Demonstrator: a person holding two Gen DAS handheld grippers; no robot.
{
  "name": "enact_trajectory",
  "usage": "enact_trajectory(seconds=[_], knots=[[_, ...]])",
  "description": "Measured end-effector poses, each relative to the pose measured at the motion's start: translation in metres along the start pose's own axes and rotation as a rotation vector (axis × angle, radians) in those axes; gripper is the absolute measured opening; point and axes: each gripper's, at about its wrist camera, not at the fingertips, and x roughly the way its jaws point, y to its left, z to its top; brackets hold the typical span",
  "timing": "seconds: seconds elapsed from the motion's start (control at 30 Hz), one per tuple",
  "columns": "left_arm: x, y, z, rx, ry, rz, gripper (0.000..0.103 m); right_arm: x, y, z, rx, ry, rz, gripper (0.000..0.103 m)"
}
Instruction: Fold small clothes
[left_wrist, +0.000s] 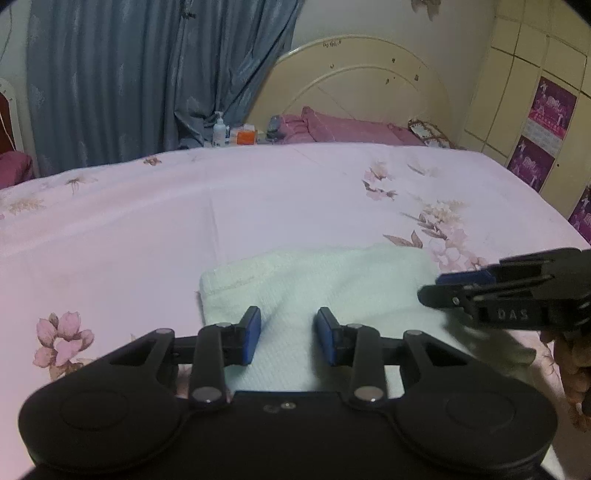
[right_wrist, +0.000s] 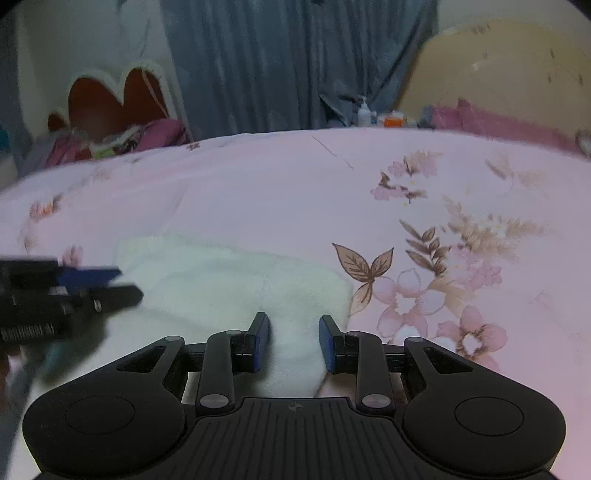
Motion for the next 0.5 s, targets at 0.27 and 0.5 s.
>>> enact_trajectory(seconds=[0.27, 0.5], knots=[[-0.007, -0.014, -0.007, 0.044, -0.003, 0.011, 0.034, -0.016, 0.016, -0.008, -0.039, -0.007, 0.011, 0.028], [-0.052, -0.02, -0.014, 0.05, -0.051, -0.003, 0.033, -0.052, 0.011, -0.004, 0.012, -0.065, 0.047, 0.029]])
